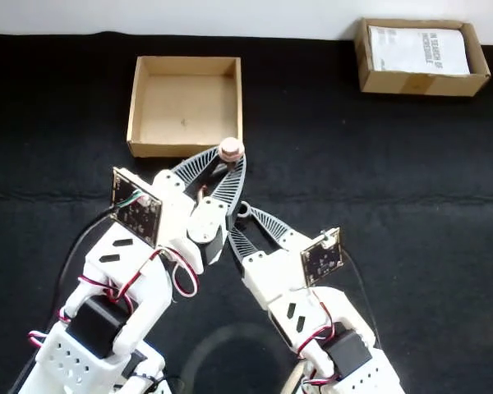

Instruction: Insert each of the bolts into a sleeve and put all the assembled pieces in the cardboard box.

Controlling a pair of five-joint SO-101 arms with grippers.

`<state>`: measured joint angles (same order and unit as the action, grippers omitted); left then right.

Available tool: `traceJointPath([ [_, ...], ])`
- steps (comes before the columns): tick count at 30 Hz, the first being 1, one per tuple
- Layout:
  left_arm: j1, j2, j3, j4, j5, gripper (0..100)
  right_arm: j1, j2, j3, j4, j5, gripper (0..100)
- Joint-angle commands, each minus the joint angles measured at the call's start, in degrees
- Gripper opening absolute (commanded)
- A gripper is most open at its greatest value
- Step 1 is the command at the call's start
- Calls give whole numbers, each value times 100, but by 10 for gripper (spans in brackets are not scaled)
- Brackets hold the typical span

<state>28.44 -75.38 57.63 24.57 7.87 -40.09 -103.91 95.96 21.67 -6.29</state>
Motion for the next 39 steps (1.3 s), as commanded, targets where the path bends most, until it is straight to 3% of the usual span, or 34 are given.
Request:
traceJointPath([
  [1,84,-4,101,-149,-18,9,-57,-66,734,-4,-26,7],
  [13,523,-4,189,-35,-9,9,-57,-66,734,-4,-26,7],
  [29,470,-40,224,299,-44,9,189,-84,743,13,-18,7],
  [35,470,-4,382,220,-53,9,189,-66,743,13,-18,7],
  [39,321,-4,752,-255,-53,9,163,-66,743,22,-18,7],
])
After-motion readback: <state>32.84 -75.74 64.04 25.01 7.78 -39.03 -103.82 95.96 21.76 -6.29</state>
